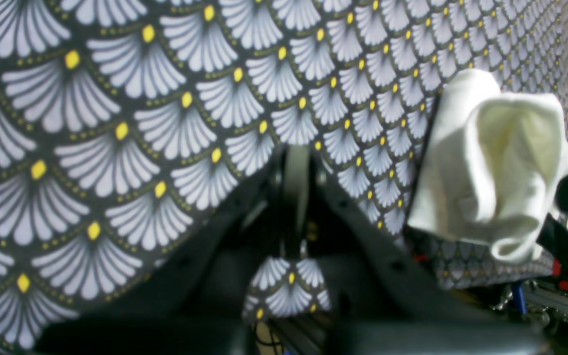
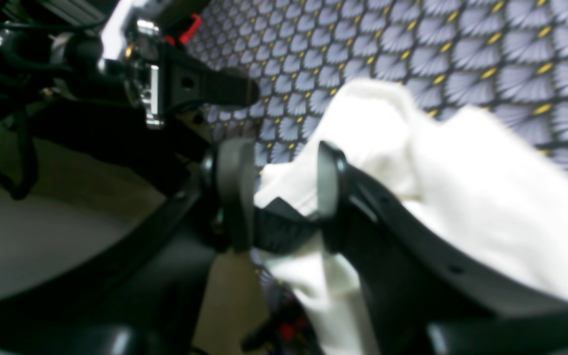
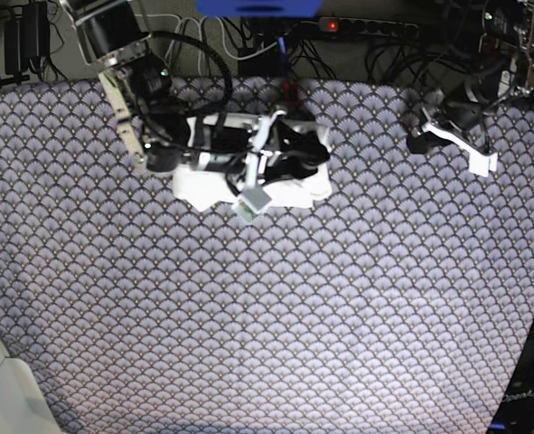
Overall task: Fold the T-shirt properly
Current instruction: 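Lower the end onto the folded bundle and open the right gripper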
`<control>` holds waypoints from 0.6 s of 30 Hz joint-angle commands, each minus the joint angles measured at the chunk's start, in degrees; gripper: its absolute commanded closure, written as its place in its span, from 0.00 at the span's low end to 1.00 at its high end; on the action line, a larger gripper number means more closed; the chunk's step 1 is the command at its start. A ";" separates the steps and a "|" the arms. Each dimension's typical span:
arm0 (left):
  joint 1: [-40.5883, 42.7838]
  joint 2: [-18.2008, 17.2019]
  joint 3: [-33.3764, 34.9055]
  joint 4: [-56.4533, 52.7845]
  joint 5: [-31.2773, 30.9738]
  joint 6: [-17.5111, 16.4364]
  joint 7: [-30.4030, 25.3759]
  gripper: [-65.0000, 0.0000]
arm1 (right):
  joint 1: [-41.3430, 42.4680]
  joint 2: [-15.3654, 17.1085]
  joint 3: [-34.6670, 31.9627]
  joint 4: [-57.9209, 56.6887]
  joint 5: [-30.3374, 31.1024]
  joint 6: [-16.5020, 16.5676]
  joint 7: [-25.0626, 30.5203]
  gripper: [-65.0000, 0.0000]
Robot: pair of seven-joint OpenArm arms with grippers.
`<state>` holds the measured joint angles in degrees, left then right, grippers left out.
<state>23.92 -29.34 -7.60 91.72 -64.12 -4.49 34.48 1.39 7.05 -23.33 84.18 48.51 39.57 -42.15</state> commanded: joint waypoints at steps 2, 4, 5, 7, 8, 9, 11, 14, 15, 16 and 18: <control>-0.23 -0.68 -0.18 0.98 -0.81 -0.56 -0.59 1.00 | 1.12 -0.24 -2.65 -2.91 1.20 0.43 4.22 0.70; -0.23 -0.59 -0.10 0.98 -0.81 -0.56 -0.59 1.00 | 2.26 -0.24 -4.76 -6.86 1.20 0.43 6.68 0.70; -0.23 -0.59 -0.10 0.98 -0.98 -0.56 -0.50 1.00 | 3.05 -0.24 -5.63 -9.15 1.20 0.43 7.82 0.70; -0.23 -0.59 -0.27 1.07 -0.98 -0.56 0.91 1.00 | 4.19 -0.24 -7.31 -12.67 1.20 0.43 9.49 0.70; -0.23 -0.59 -0.36 1.07 -0.98 -0.56 1.96 1.00 | 4.63 -0.24 -8.10 -14.25 1.20 0.43 10.55 0.70; -0.23 -0.59 -0.45 1.07 -0.98 -0.56 2.66 1.00 | 5.25 -0.24 -8.45 -15.48 1.20 0.43 11.43 0.70; -0.23 -0.50 -0.45 1.07 -0.89 -0.56 3.37 1.00 | 6.13 -0.15 -8.89 -17.32 1.29 0.43 12.30 0.70; -0.23 -0.50 -0.18 1.07 -0.89 -0.56 3.45 1.00 | 6.22 0.12 -8.80 -15.92 1.29 0.43 11.87 0.70; -0.23 -0.50 -0.10 1.16 -0.98 -0.56 3.45 1.00 | 5.86 0.20 -8.80 -13.90 1.38 0.43 11.87 0.70; 0.03 -0.50 -0.10 1.51 -0.98 -0.56 3.45 1.00 | 5.34 0.38 -8.80 -11.52 1.29 0.43 11.78 0.70; 1.35 -0.50 -0.10 3.18 -0.81 -0.56 3.19 0.99 | 3.40 1.70 -8.62 -6.16 1.29 0.43 10.28 0.70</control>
<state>25.12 -29.19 -7.40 93.93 -63.96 -4.34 38.19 4.01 8.95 -32.16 77.28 48.49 39.03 -33.01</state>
